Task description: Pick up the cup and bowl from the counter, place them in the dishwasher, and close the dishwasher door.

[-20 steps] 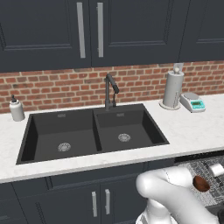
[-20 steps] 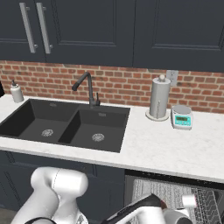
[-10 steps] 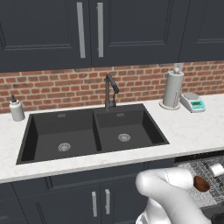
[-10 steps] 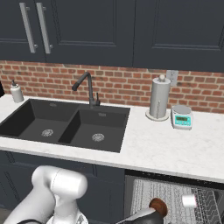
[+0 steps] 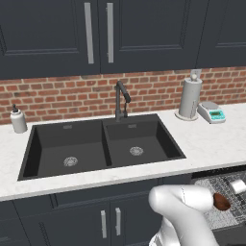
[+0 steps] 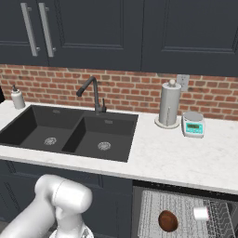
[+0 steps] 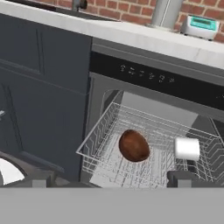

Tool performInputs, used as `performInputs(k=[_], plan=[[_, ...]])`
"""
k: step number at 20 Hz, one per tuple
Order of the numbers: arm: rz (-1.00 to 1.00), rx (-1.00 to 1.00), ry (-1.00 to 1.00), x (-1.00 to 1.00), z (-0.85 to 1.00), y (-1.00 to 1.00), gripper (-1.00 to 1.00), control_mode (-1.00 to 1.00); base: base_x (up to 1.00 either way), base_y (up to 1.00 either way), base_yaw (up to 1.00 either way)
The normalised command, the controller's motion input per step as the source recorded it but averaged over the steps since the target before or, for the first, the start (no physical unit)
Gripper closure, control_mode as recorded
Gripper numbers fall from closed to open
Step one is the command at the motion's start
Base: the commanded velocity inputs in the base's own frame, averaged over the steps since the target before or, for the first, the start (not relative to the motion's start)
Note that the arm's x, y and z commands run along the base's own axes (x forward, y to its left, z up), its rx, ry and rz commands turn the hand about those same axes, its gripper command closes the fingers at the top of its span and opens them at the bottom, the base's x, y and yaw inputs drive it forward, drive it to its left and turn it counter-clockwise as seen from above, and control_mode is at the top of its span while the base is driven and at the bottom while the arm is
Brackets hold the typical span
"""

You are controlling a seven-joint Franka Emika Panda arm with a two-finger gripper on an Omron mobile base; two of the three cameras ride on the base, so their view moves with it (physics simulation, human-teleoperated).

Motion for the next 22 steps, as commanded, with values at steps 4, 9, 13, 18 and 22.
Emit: performInputs(k=[4, 9, 13, 18, 22], plan=[[0.00, 0.00, -0.26, -0.66, -0.13, 0.00, -1.00, -1.00, 0.00, 0.00, 0.00], [0.00, 0.00, -0.13, -0.58, -0.05, 0.00, -1.00, -1.00, 0.00, 0.00, 0.00], [0.00, 0.00, 0.00, -0.41, -0.10, 0.00, -1.00, -1.00, 0.00, 0.00, 0.00], [0.00, 0.00, 0.01, -0.13, -0.31, -0.01, -1.00, -1.00, 0.00, 0.00, 0.00], [0.00, 0.00, 0.00, 0.13, -0.44, -0.24, -1.00, -1.00, 0.00, 0.00, 0.00]])
